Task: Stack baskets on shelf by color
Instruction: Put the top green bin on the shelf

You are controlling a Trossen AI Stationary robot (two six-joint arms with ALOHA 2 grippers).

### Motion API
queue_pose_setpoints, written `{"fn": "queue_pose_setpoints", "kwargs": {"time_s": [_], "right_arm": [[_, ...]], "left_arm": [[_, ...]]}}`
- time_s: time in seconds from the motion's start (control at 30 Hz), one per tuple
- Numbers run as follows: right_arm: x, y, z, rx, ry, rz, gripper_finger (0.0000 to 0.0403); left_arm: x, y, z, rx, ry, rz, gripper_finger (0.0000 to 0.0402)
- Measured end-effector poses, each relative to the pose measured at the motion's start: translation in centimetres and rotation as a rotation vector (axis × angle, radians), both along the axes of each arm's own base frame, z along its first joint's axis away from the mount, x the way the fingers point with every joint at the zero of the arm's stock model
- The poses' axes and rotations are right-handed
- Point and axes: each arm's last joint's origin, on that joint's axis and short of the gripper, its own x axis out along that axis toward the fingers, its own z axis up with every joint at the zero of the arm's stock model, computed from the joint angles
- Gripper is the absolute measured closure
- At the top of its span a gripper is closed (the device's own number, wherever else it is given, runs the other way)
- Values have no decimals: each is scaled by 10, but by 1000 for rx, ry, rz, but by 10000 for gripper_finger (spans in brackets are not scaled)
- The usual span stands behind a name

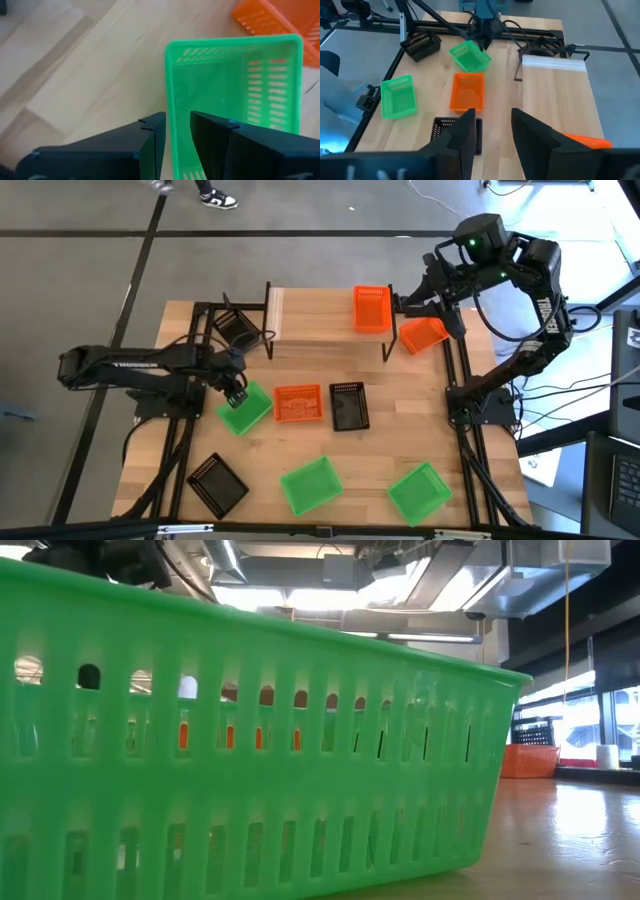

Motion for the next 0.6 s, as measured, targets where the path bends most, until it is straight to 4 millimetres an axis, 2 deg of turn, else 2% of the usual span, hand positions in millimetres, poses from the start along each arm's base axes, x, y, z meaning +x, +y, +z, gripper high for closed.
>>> {"fn": "queue_pose_setpoints", "kwargs": {"time_s": [0.6], "right_arm": [[0, 0, 0, 0, 0, 0, 280]], "left_arm": [[15, 3, -16, -10, 98, 14, 321]]}}
